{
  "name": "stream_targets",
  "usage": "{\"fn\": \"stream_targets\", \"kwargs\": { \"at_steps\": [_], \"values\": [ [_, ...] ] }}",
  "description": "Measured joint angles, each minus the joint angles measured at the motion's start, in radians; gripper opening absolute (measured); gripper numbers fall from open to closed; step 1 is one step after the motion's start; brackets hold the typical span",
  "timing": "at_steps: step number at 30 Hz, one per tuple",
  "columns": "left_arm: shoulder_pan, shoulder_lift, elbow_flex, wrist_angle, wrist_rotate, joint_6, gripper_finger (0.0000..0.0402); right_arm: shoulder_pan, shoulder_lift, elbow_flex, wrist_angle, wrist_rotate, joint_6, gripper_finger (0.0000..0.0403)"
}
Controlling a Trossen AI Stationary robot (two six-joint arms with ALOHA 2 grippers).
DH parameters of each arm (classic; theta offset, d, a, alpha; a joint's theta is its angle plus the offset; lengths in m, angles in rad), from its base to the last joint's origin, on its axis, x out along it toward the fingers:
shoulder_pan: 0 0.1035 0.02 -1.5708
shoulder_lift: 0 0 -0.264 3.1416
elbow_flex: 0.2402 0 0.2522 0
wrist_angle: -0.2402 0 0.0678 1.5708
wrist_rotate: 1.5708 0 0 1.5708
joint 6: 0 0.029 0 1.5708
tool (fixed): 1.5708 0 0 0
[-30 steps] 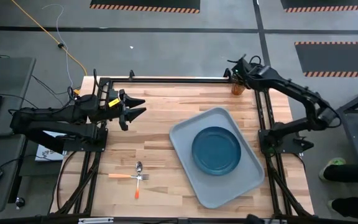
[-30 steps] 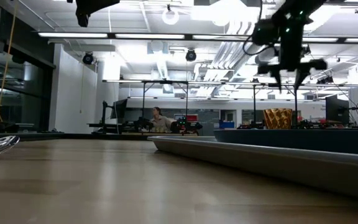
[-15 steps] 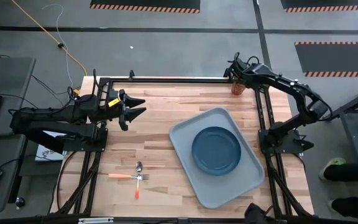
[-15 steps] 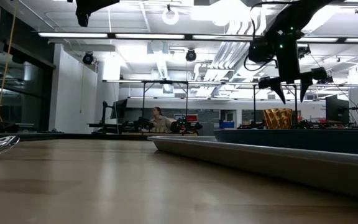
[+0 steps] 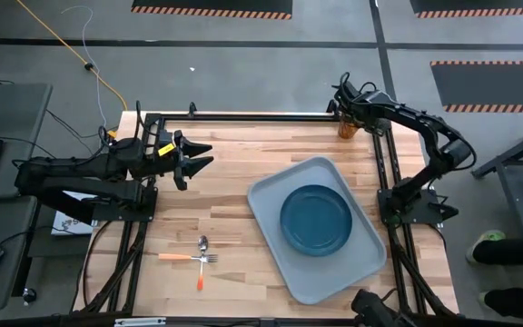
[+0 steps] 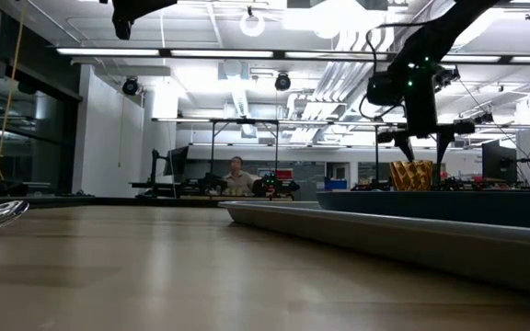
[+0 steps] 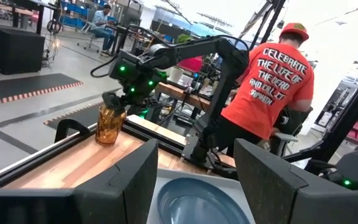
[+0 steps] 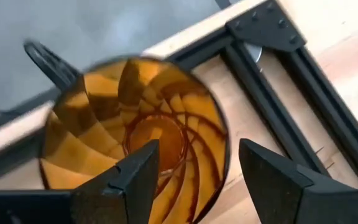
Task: Pick and place plate/cup/fork/spoon on tray
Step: Put the brown glass on the gray serving tray to the top left of the blue plate
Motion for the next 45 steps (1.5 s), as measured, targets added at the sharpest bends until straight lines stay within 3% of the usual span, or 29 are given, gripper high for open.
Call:
{"fn": "stream_targets", "kwargs": {
  "at_steps": [5, 9, 17, 20, 25, 29, 32, 39, 41, 45],
  "values": [
    [0.0, 0.0, 0.0, 0.0, 0.0, 0.0, 0.02, 0.0, 0.022, 0.0, 0.0, -0.022, -0.007, 0.0208],
    [0.0, 0.0, 0.0, 0.0, 0.0, 0.0, 0.02, 0.0, 0.022, 0.0, -0.001, -0.021, -0.009, 0.018],
    [0.0, 0.0, 0.0, 0.0, 0.0, -0.019, 0.02, -0.006, 0.007, 0.0, -0.016, -0.024, -0.097, 0.0046],
    [0.0, 0.0, 0.0, 0.0, 0.0, -0.025, 0.02, 0.001, -0.047, 0.0, -0.008, -0.021, -0.169, 0.0009],
    [0.0, 0.0, 0.0, 0.0, 0.0, -0.026, 0.02, 0.043, -0.22, 0.0, 0.074, -0.048, -0.338, 0.0006],
    [0.0, 0.0, 0.0, 0.0, 0.0, -0.036, 0.02, 0.15, -0.364, 0.0, 0.096, -0.182, -0.459, 0.0004],
    [0.0, 0.0, 0.0, 0.0, 0.0, -0.064, 0.02, 0.294, -0.435, 0.001, 0.024, -0.245, -0.45, 0.0003],
    [0.0, 0.0, 0.0, 0.0, 0.0, -0.07, 0.02, 0.695, -0.399, 0.001, -0.132, -0.023, -0.177, 0.0001],
    [0.0, 0.0, 0.0, 0.0, 0.0, -0.07, 0.02, 0.756, -0.355, 0.001, -0.142, 0.036, -0.113, 0.0001],
    [0.0, 0.0, 0.0, 0.0, 0.0, -0.07, 0.02, 0.794, -0.244, 0.001, -0.151, 0.036, -0.05, 0.0001]
  ]
}}
